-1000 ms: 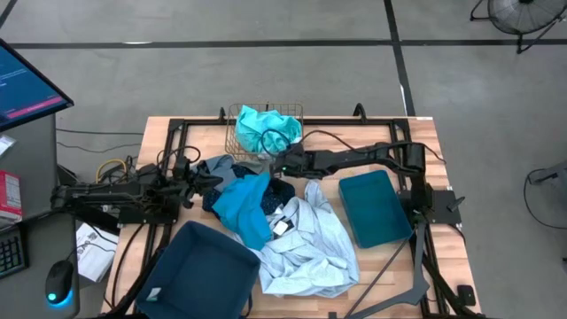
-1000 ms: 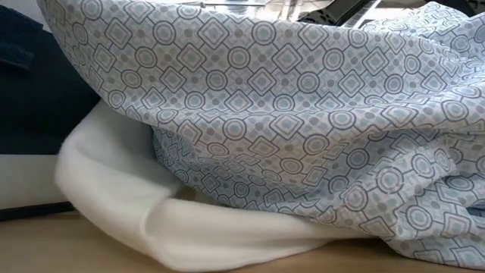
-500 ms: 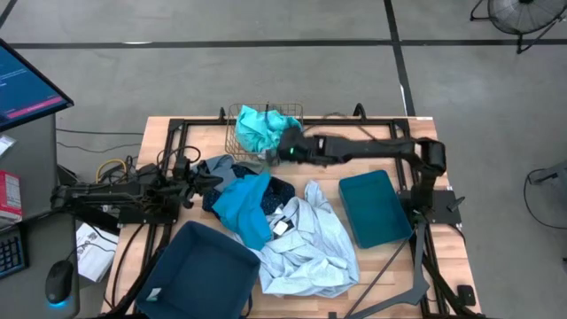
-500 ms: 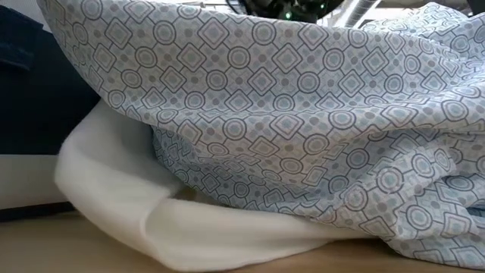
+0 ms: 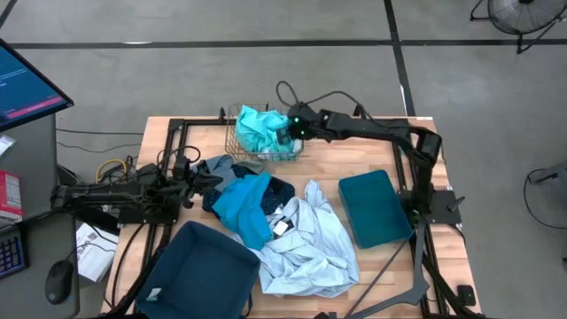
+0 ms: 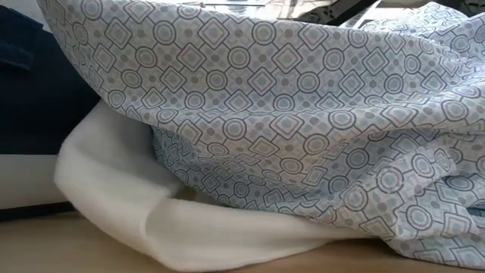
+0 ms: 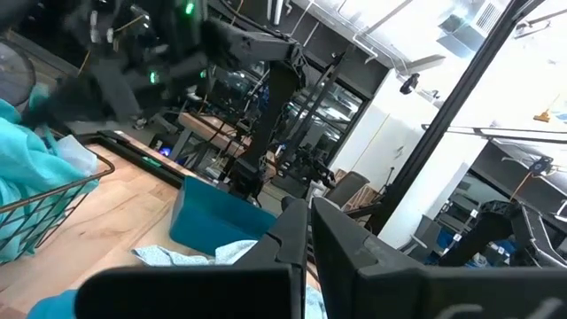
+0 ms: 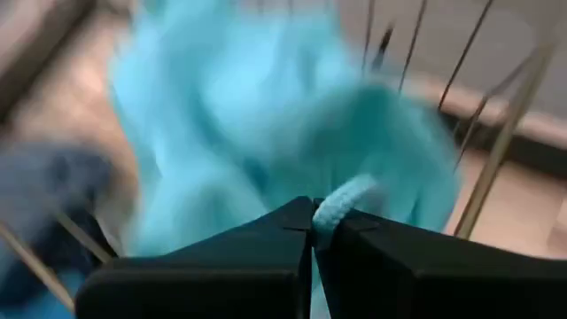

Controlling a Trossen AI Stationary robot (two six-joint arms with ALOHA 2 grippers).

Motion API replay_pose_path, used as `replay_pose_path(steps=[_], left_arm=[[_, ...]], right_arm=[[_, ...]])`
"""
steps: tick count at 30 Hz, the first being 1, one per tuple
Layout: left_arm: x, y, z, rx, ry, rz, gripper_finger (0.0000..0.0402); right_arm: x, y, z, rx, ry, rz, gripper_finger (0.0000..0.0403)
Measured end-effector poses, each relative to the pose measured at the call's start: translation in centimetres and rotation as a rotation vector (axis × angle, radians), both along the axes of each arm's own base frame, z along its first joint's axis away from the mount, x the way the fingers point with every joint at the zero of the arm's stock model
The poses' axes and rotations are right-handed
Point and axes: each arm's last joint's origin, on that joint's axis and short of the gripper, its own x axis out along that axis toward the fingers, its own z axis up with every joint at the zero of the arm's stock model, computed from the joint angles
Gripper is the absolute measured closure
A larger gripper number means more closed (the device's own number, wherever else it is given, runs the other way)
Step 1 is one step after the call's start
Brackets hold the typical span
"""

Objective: Pick & Place Cloths
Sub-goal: Put the light blue shorts into the gold wire basket

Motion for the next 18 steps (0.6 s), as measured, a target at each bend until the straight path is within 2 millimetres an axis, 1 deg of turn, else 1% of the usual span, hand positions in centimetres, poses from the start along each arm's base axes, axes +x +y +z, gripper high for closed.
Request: replay_pose_path(steps=[1, 4, 7, 9, 13, 16, 18], left_arm=[[0.0, 0.0, 0.0, 0.000, 0.000, 0.000, 0.0398], [0.0, 0.0, 0.0, 0.000, 0.000, 0.000, 0.0398], [0.0, 0.0, 0.0, 0.000, 0.000, -0.001, 0.0398], [0.0, 0.0, 0.0, 0.000, 0.000, -0.001, 0.0398], [0.0, 0.0, 0.0, 0.000, 0.000, -0.001, 0.0398], [0.0, 0.0, 0.0, 0.000, 0.000, -0.001, 0.0398], [0.0, 0.0, 0.0, 0.000, 0.000, -0.001, 0.0398]], right_arm=[[0.0, 0.1, -0.2, 0.009, 0.020, 0.036, 0.0399], [0.4, 0.5, 0.0, -0.018, 0.021, 0.109, 0.0384], [0.5, 1.0, -0.6, -0.033, 0.071, 0.164, 0.0353], [0.6, 1.1, -0.4, -0.051, 0.079, 0.189, 0.0324], [0.8, 1.0, 1.3, -0.078, 0.108, 0.234, 0.0249], [1.1, 0.5, 3.9, -0.113, 0.100, 0.254, 0.0186], [1.0, 0.1, 5.5, -0.136, 0.092, 0.259, 0.0154]])
